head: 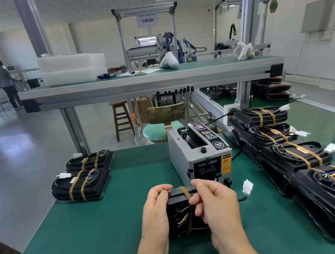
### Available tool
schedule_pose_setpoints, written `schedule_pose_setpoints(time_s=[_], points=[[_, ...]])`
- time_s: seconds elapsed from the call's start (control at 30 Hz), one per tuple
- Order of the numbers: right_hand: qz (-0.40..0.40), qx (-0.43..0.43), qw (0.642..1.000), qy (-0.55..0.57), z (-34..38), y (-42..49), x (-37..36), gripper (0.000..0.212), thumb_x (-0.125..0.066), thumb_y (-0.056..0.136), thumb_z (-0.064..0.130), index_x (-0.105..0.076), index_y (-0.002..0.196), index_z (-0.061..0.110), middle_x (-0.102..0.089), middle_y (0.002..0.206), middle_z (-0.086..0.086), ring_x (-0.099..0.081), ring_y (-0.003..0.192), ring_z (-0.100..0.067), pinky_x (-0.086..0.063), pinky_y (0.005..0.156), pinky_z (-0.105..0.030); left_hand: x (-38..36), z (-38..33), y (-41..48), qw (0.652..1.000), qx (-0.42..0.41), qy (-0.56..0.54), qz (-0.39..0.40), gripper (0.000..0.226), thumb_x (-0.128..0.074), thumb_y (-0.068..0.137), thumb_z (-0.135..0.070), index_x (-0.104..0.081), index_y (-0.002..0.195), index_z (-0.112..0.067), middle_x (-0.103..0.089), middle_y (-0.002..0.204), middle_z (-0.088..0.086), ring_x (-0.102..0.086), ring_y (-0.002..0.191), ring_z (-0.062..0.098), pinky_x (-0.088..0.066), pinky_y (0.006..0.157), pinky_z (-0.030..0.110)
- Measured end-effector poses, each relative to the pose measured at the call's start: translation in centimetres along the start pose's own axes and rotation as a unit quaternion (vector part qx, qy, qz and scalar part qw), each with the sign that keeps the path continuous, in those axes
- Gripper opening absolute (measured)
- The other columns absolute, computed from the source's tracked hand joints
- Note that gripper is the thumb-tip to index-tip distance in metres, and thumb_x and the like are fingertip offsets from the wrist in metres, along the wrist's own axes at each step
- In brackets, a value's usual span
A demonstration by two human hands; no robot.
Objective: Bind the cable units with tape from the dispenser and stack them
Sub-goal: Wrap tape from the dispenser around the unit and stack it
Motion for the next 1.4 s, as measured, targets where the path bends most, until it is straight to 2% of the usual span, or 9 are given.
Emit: schedule_pose_setpoints(time_s=[0.17,0.33,0.47,0.6,0.73,0.9,1.07,1.23,1.4], points=[[-0.051,0.044,0.996,-0.052,0.1,1.4,2.7,0.021,-0.056,0.095,0.01,-0.073,0.091,0.021,-0.063,0.054,-0.001,-0.046,0.039,-0.009,-0.041,0.047,-0.02,0.1,0.2,0.2,1.0,0.01,-0.012,-0.008,0.025,-0.049,0.098,-0.011,-0.069,0.087,-0.021,-0.067,0.085,0.005,-0.061,0.077,0.015,-0.049,0.073,0.033],[-0.042,-0.004,0.999,0.01,-0.6,2.4,3.5,0.019,-0.056,0.095,0.007,-0.073,0.092,0.014,-0.061,0.052,-0.002,-0.043,0.037,-0.007,-0.031,0.034,-0.015,0.2,-0.2,0.9,1.0,-0.003,0.014,-0.016,0.013,-0.056,0.093,-0.006,-0.066,0.087,-0.011,-0.065,0.075,-0.001,-0.059,0.065,0.007,-0.049,0.06,0.019],[-0.078,-0.041,0.994,0.064,-0.5,4.9,5.8,0.012,-0.058,0.092,0.002,-0.07,0.093,0.004,-0.06,0.051,-0.001,-0.042,0.036,-0.003,-0.026,0.03,-0.015,0.2,-0.2,1.3,0.999,-0.001,0.036,-0.01,0.008,-0.062,0.089,-0.006,-0.066,0.084,-0.01,-0.062,0.074,-0.001,-0.055,0.066,0.007,-0.045,0.066,0.022],[-0.077,-0.078,0.994,0.022,-0.5,8.3,7.0,0.007,-0.063,0.09,0.003,-0.067,0.095,0.0,-0.062,0.065,-0.004,-0.042,0.035,-0.002,-0.027,0.031,-0.015,0.2,-0.1,1.6,0.999,0.008,0.054,-0.004,0.005,-0.068,0.086,-0.011,-0.063,0.084,-0.008,-0.063,0.071,-0.003,-0.055,0.061,0.005,-0.045,0.057,0.013],[-0.046,-0.102,0.993,-0.042,-0.9,10.4,5.8,0.005,-0.064,0.087,0.0,-0.068,0.085,0.001,-0.061,0.067,-0.006,-0.039,0.033,-0.003,-0.026,0.031,-0.015,-0.2,-0.2,1.8,0.99,0.003,0.141,-0.005,0.024,-0.078,0.079,-0.028,-0.059,0.078,-0.013,-0.063,0.073,-0.002,-0.056,0.068,0.012,-0.044,0.067,0.025],[-0.054,-0.132,0.988,-0.058,-1.5,11.2,5.2,0.009,-0.064,0.087,0.001,-0.066,0.078,-0.001,-0.061,0.059,-0.004,-0.038,0.032,-0.004,-0.026,0.03,-0.015,-0.8,-1.5,1.5,0.974,-0.059,0.218,-0.005,0.016,-0.076,0.082,-0.025,-0.064,0.076,-0.034,-0.066,0.09,-0.005,-0.063,0.087,0.007,-0.047,0.082,0.028],[-0.064,-0.147,0.983,-0.084,-1.7,11.5,5.1,0.017,-0.067,0.087,0.006,-0.066,0.07,0.004,-0.064,0.06,-0.004,-0.042,0.038,-0.006,-0.027,0.032,-0.015,-2.1,-3.0,0.9,0.94,-0.145,0.31,0.009,0.023,-0.066,0.088,-0.017,-0.068,0.076,-0.037,-0.063,0.086,-0.021,-0.058,0.093,0.002,-0.043,0.081,0.022],[-0.079,-0.164,0.979,-0.09,-1.8,11.6,4.8,0.019,-0.07,0.084,0.007,-0.065,0.066,0.005,-0.067,0.06,-0.004,-0.042,0.037,-0.005,-0.027,0.031,-0.014,-2.6,-3.5,0.2,0.896,-0.196,0.398,-0.005,0.006,-0.071,0.082,-0.039,-0.065,0.081,-0.037,-0.061,0.085,-0.025,-0.048,0.096,-0.002,-0.036,0.092,0.03],[-0.106,-0.167,0.973,-0.115,-1.8,11.5,4.7,0.018,-0.068,0.078,0.004,-0.066,0.06,0.006,-0.068,0.062,-0.005,-0.044,0.035,-0.005,-0.029,0.031,-0.012,-3.2,-4.6,-0.2,0.834,-0.262,0.486,-0.02,0.013,-0.073,0.079,-0.041,-0.064,0.081,-0.032,-0.058,0.079,-0.022,-0.044,0.092,0.008,-0.02,0.102,0.029]])
Point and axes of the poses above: each hand's wrist, its own y-axis towards the middle knuckle, its own x-axis out of the back of the hand, z = x × y, the point moved 7 cm from there along y, towards the middle knuckle
